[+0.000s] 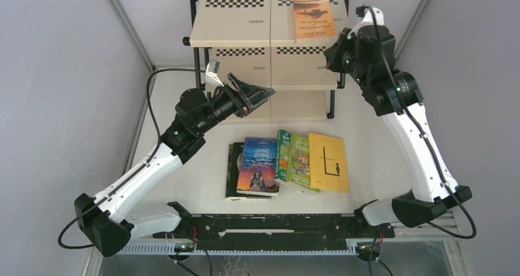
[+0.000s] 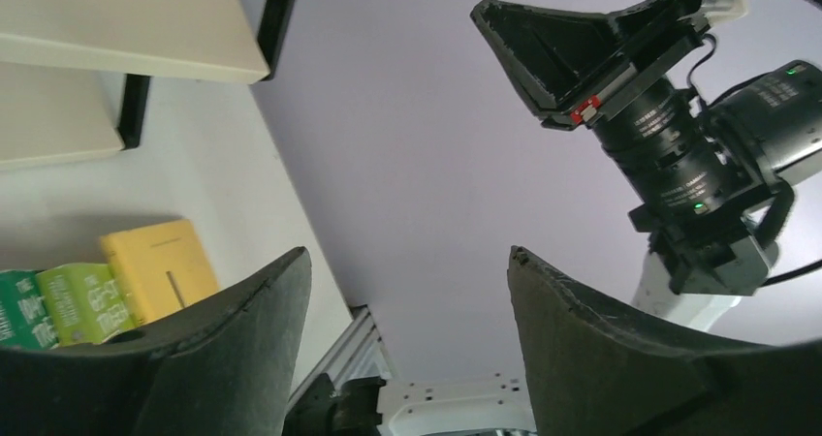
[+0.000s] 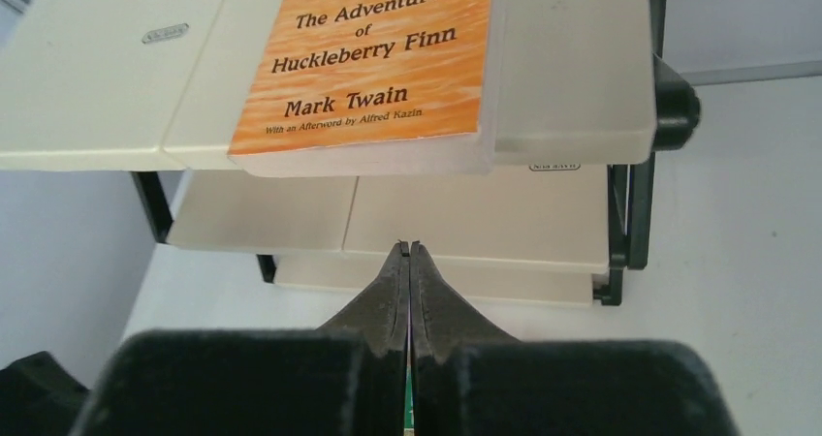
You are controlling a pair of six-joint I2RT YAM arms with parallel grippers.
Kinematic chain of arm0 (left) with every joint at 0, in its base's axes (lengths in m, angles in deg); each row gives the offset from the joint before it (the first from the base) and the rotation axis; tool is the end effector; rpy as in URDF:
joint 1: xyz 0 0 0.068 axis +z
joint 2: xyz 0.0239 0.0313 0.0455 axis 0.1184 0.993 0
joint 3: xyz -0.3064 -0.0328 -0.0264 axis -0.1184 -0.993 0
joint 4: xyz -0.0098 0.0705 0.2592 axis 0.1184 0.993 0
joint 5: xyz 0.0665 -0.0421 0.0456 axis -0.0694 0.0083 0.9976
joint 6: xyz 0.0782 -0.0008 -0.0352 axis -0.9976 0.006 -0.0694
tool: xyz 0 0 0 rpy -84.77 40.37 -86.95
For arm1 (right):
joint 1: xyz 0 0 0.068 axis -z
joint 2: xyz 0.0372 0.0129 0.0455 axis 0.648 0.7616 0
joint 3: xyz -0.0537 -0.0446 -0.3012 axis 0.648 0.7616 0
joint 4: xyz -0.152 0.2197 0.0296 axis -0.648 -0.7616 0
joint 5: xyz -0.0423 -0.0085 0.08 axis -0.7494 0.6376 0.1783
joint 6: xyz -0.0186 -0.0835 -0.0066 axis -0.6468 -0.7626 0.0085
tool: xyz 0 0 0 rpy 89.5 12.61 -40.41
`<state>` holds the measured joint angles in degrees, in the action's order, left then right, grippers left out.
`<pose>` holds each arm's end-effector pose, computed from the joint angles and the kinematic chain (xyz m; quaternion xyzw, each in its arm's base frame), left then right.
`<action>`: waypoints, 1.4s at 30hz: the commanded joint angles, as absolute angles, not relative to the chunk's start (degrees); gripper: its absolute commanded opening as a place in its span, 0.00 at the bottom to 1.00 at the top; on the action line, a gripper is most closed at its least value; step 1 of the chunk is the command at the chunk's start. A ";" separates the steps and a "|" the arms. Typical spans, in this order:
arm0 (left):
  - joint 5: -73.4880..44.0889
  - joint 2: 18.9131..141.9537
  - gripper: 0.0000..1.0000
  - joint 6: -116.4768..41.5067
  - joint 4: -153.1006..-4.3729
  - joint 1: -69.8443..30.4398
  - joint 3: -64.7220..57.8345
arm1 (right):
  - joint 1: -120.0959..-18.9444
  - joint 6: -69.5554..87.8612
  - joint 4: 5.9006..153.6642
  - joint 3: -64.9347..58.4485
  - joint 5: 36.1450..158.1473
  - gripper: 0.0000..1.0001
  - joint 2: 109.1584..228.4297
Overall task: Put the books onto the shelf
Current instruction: Adjust the book on the shelf.
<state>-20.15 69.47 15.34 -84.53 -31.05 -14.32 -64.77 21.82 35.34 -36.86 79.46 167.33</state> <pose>0.2201 -0.1937 0.4437 -0.0689 0.6746 -0.6195 0.3956 0.2776 0.1114 0.5478 0.0191 0.7940 0.1609 0.5860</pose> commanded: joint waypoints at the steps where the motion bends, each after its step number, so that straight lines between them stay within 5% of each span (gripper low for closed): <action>1: -17.98 68.02 0.80 9.90 -81.86 -31.04 -11.98 | -67.30 15.72 43.59 -35.38 74.22 0.00 167.44; 42: -16.17 73.75 0.83 7.54 -81.20 -30.02 -9.17 | -64.90 13.14 45.66 -48.51 78.42 0.00 179.65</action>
<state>-15.65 73.56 8.91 -78.96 -30.59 -14.32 -65.87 13.71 42.55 -45.56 77.52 179.00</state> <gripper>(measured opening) 0.832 0.004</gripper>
